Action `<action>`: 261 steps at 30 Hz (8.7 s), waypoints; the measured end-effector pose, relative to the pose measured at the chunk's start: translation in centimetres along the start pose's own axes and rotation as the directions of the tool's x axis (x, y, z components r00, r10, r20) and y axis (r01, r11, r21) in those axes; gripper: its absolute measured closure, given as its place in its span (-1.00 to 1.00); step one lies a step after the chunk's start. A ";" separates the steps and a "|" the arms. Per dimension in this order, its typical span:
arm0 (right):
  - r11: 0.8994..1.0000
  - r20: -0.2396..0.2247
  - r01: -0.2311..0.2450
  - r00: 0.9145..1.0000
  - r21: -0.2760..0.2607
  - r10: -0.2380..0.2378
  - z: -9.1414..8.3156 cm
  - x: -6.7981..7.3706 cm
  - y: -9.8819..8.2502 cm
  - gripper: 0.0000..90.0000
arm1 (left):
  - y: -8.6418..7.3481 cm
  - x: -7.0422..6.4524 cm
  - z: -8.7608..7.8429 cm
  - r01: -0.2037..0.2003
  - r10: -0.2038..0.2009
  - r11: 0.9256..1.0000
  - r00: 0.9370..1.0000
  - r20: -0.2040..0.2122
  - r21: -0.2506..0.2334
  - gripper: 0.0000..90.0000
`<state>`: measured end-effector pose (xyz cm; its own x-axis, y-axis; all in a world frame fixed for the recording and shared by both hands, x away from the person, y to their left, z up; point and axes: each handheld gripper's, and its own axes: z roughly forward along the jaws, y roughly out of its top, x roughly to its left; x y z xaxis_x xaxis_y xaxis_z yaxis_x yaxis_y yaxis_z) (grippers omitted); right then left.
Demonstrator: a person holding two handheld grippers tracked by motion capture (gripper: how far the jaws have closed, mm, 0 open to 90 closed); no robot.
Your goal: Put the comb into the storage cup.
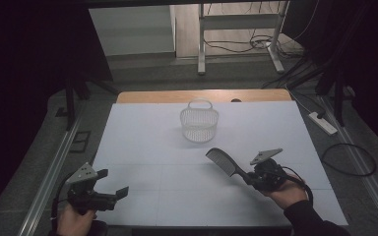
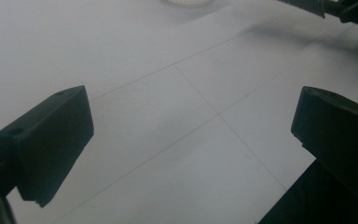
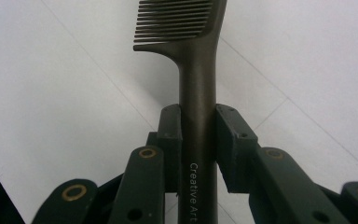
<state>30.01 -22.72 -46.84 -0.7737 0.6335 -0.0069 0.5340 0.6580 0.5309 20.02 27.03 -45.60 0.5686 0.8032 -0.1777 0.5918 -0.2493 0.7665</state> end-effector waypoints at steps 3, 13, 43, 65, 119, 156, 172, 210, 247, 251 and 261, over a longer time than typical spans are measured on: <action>1.000 0.008 0.013 1.000 -0.015 -0.012 -0.2 0.1 0.0 0.60 | 0.3 0.2 0.3 0.001 -0.001 1.000 1.000 0.028 -0.001 -1.00; 0.996 0.039 0.035 0.999 -0.083 -0.032 -1.0 0.4 0.2 0.60 | 2.0 0.7 1.3 -0.013 0.013 1.000 0.995 0.098 -0.002 -1.00; 0.977 0.070 0.056 0.997 -0.208 -0.042 -2.7 0.8 0.5 0.60 | 9.4 -0.2 5.3 -0.051 0.056 0.998 0.984 0.171 -0.034 -1.00; 0.959 0.090 0.081 0.994 -0.273 -0.058 -3.2 1.4 1.0 0.60 | 14.3 -1.7 8.8 -0.075 0.089 0.995 0.964 0.252 -0.067 -1.00; 0.870 0.090 0.304 0.952 -0.387 -0.292 -2.3 7.9 2.5 0.60 | 14.3 -3.2 11.6 0.023 -0.018 1.000 0.880 0.475 -0.005 -1.00; 0.839 0.143 0.363 0.932 -0.406 -0.334 -2.3 8.4 2.4 0.60 | 14.2 -3.0 12.3 0.122 -0.176 0.984 0.690 0.702 0.128 0.81; 0.852 0.137 0.334 0.943 -0.403 -0.305 -1.8 7.8 2.2 0.33 | 14.1 -2.8 12.1 0.184 -0.220 0.975 0.682 0.697 0.127 0.86; 0.948 -0.072 0.004 0.997 -0.319 -0.028 -2.1 4.0 1.6 -0.95 | 17.3 -1.0 10.3 0.109 -0.107 0.994 0.817 0.566 0.030 0.86; 0.973 -0.018 -0.011 1.000 -0.230 0.007 -2.1 2.5 -1.1 -1.00 | 21.7 2.8 8.2 0.125 -0.108 0.992 0.906 0.408 -0.016 0.86; 0.973 -0.012 -0.019 1.000 -0.229 0.016 -2.3 2.2 -1.6 -1.00 | 22.3 2.9 8.1 0.125 -0.106 0.992 0.913 0.395 -0.024 0.86; 0.972 0.005 -0.042 0.999 -0.232 0.044 -2.9 1.7 -2.7 -1.00 | 23.6 3.2 8.5 0.120 -0.099 0.992 0.927 0.362 -0.038 0.86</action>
<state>26.26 -24.64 -45.83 -0.7475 0.6641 0.0121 0.4720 0.5183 0.7132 40.68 19.15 -33.29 0.6756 0.5732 -0.4637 0.6339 -0.1304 0.7624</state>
